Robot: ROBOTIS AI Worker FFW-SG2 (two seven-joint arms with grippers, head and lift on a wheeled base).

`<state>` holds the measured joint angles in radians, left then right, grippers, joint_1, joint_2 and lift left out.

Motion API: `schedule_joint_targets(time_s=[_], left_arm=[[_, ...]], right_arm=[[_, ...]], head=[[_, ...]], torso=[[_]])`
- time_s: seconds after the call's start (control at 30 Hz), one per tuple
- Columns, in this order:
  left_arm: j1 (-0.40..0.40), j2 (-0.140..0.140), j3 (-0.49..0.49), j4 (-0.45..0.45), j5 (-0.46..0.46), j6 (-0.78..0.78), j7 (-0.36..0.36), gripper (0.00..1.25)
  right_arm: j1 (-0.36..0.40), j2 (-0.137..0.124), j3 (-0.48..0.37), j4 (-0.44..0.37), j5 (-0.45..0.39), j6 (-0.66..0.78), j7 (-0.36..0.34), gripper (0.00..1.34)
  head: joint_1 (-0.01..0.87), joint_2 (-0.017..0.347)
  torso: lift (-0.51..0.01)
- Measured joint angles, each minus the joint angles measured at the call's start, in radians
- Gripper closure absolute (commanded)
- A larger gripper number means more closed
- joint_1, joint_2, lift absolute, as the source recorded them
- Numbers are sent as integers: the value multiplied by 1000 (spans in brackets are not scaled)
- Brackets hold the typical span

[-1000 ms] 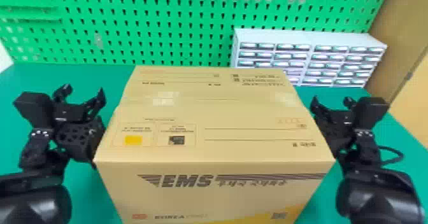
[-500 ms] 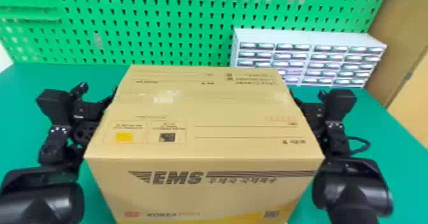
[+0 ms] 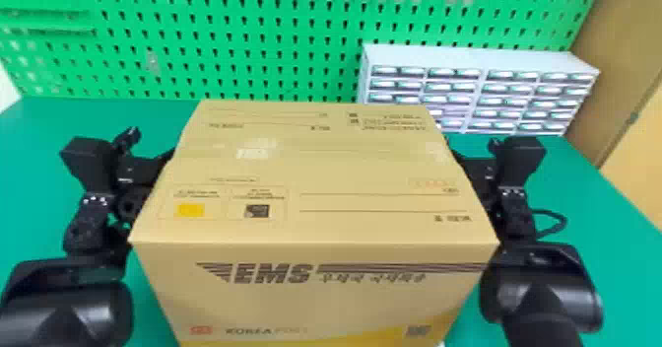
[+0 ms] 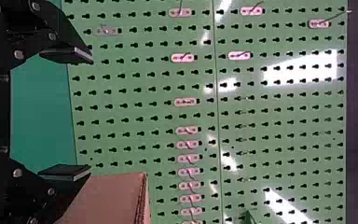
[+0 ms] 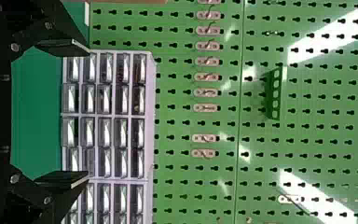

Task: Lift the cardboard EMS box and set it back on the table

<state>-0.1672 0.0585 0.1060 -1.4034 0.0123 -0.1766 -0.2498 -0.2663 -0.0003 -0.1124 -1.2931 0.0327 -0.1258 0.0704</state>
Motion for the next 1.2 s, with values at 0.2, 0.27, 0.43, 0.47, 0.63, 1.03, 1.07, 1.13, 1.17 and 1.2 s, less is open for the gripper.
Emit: schedule_joint_targets(time_s=[0.2, 0.27, 0.43, 0.47, 0.63, 1.03, 1.07, 1.13, 1.17, 1.2], left_arm=[[0, 0, -4, 0, 0, 2, 0, 414], [0, 0, -4, 0, 0, 2, 0, 414], [0, 0, -4, 0, 0, 2, 0, 414], [0, 0, -4, 0, 1, 2, 0, 414], [-3, 0, -4, -4, 7, 2, 0, 414], [-14, 0, 8, -83, 10, 89, 23, 415], [-16, 0, 9, -91, 8, 97, 26, 415], [-22, 0, 10, -107, 6, 112, 34, 415], [-25, 0, 10, -115, 5, 119, 39, 415], [-28, 0, 10, -121, 5, 125, 42, 414]], right_arm=[[0, 0, 3, 0, -1, 0, 0, 340], [0, 0, 3, 0, -2, 0, 0, 340], [1, 0, 6, 0, -3, 0, 0, 340], [1, 0, 7, 0, -3, 0, 0, 340], [1, 0, 10, -9, -4, 15, 0, 340], [-14, -21, 43, -137, -13, 143, 0, 338], [-15, -21, 44, -148, -11, 152, 0, 338], [-17, -20, 44, -174, -5, 170, 0, 340], [-18, -19, 44, -189, -1, 180, 0, 340], [-19, -18, 44, -200, 2, 188, 0, 340]], head=[[678, -14], [678, -14], [678, -14], [678, -14], [678, -14], [678, -14], [678, -14], [678, -14], [678, -14], [678, -14]], torso=[[-93], [-93], [-93], [-93], [-93], [-93], [-93], [-93], [-93], [-93]])
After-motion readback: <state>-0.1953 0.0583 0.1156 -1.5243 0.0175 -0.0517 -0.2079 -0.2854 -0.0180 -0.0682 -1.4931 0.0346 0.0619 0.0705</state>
